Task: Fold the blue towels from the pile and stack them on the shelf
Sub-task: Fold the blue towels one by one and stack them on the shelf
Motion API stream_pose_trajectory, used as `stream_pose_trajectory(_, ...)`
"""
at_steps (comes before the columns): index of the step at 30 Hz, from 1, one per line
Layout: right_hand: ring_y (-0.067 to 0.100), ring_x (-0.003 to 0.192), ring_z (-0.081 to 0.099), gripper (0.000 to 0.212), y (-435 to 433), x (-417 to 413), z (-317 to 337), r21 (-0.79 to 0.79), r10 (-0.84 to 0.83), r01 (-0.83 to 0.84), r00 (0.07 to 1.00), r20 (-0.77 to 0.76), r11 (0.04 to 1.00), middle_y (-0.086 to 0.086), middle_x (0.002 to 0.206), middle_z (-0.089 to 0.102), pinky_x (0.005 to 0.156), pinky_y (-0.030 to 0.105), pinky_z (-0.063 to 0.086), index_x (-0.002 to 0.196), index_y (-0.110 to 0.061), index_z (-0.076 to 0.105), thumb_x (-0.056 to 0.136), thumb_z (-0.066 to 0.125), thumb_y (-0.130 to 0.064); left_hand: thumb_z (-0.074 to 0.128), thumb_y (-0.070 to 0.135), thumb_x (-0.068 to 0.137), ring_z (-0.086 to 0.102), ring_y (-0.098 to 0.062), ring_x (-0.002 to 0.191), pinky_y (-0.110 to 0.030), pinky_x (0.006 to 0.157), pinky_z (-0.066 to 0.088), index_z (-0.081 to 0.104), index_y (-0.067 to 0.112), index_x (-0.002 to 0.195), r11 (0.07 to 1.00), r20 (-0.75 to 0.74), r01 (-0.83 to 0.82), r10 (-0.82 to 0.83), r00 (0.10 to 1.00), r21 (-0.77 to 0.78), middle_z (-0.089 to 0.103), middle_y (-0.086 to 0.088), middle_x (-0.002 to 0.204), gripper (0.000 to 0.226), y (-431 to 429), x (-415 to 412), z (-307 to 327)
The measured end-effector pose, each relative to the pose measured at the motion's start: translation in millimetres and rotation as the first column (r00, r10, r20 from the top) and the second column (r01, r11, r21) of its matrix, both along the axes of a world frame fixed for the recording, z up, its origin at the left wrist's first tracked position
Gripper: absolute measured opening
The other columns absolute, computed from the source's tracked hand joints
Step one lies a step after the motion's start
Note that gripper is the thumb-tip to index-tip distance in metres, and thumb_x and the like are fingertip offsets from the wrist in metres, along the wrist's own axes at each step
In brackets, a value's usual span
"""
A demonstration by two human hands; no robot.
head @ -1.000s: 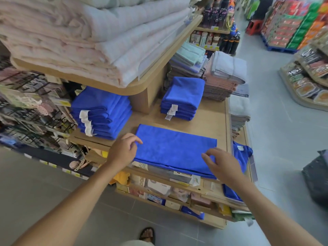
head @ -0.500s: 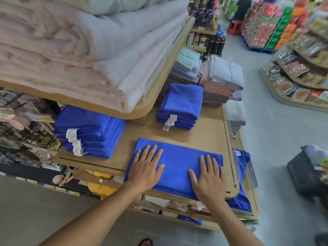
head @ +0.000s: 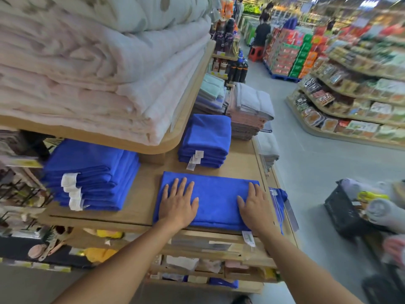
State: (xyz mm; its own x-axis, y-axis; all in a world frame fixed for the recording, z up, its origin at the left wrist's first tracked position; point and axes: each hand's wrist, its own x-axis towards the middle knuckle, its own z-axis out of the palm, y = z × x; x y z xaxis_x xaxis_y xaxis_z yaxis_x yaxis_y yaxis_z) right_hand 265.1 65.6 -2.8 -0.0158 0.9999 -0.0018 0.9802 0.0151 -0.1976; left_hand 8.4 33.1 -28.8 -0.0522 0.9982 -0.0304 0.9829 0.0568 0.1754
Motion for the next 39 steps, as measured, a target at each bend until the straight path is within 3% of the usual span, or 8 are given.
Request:
stream_pose_trajectory(5,0.033,0.124,0.055,0.053,5,12,18,-0.098,-0.152,0.150,0.988,-0.016,0.984,0.016,0.137,0.055,0.094,0.037,0.048,0.139,-0.001,0.041,0.099,0.055,-0.034,0.013,0.060,0.099,-0.001,-0.022,0.157,-0.053,0.126,0.001,0.016,0.023,0.162,0.997,-0.025,0.045,-0.044,0.999,0.069,0.008,0.000,0.171,0.073,-1,8,3)
stream_pose_trajectory(10,0.019,0.068,0.054,0.017,31,11,35,-0.279,-0.193,0.184,0.981,-0.006,0.943,0.006,0.081,0.058,0.055,0.028,0.037,0.094,-0.004,0.053,0.094,0.060,-0.020,-0.001,0.069,0.089,-0.004,-0.017,0.157,-0.049,0.126,-0.002,0.014,0.019,0.162,0.982,-0.020,0.178,-0.177,0.984,0.064,0.007,0.002,0.171,0.090,-10,29,-1)
stream_pose_trajectory(13,0.017,0.057,0.043,0.029,40,7,44,-0.348,-0.242,0.201,0.967,-0.077,0.916,0.003,0.065,0.045,0.052,0.028,0.031,0.067,-0.013,0.042,0.090,0.059,-0.012,0.001,0.068,0.091,-0.004,-0.017,0.157,-0.050,0.126,-0.002,0.009,0.019,0.163,0.984,-0.051,0.167,-0.164,0.985,0.057,0.005,0.001,0.171,0.087,-12,30,-4)
stream_pose_trajectory(16,0.021,0.079,0.053,0.026,44,7,53,-0.446,-0.420,0.274,0.866,-0.272,0.852,0.002,0.080,0.052,0.067,0.032,0.045,0.084,-0.011,0.051,0.089,0.073,-0.025,0.005,0.068,0.094,-0.004,-0.018,0.157,-0.051,0.126,-0.002,0.009,0.019,0.163,0.983,-0.040,0.175,-0.173,0.984,0.047,0.004,0.001,0.171,0.085,-13,29,-5)
stream_pose_trajectory(19,0.029,0.105,0.060,0.040,42,12,61,-0.565,-0.595,0.281,0.625,-0.506,0.776,0.007,0.109,0.062,0.090,0.042,0.053,0.116,-0.008,0.055,0.089,0.073,-0.032,0.005,0.069,0.094,-0.006,-0.018,0.157,-0.051,0.126,-0.004,0.007,0.019,0.163,0.983,-0.024,0.175,-0.174,0.984,0.053,0.003,0.001,0.171,0.085,-11,29,-6)
stream_pose_trajectory(22,0.031,0.109,0.064,0.039,36,14,75,-0.618,-0.630,0.195,0.452,-0.632,0.761,0.010,0.119,0.067,0.089,0.043,0.054,0.120,-0.010,0.062,0.090,0.074,-0.031,0.005,0.068,0.094,-0.005,-0.018,0.157,-0.051,0.126,-0.004,0.007,0.019,0.163,0.983,-0.025,0.179,-0.178,0.984,0.051,0.003,0.001,0.171,0.084,-12,28,-8)
stream_pose_trajectory(32,0.023,0.086,0.072,0.021,32,-66,139,-0.373,-0.308,-0.061,0.451,-0.838,0.926,0.010,0.102,0.074,0.061,0.030,0.058,0.111,-0.010,0.067,0.091,0.071,-0.015,0.015,0.062,0.101,0.005,-0.020,0.157,-0.051,0.126,0.003,0.019,0.019,0.161,0.977,-0.004,0.193,-0.194,0.981,0.085,0.014,0.001,0.170,0.074,-14,27,-2)
stream_pose_trajectory(39,0.020,0.073,0.068,0.015,34,-124,124,-0.363,-0.233,-0.102,0.603,-0.763,0.926,0.008,0.089,0.066,0.059,0.031,0.056,0.103,-0.012,0.062,0.089,0.067,-0.014,0.039,0.037,0.105,0.027,-0.020,0.151,-0.042,0.124,0.022,0.056,0.021,0.140,0.964,0.355,0.035,-0.131,0.926,0.265,0.042,-0.001,0.156,0.042,-22,-18,24)
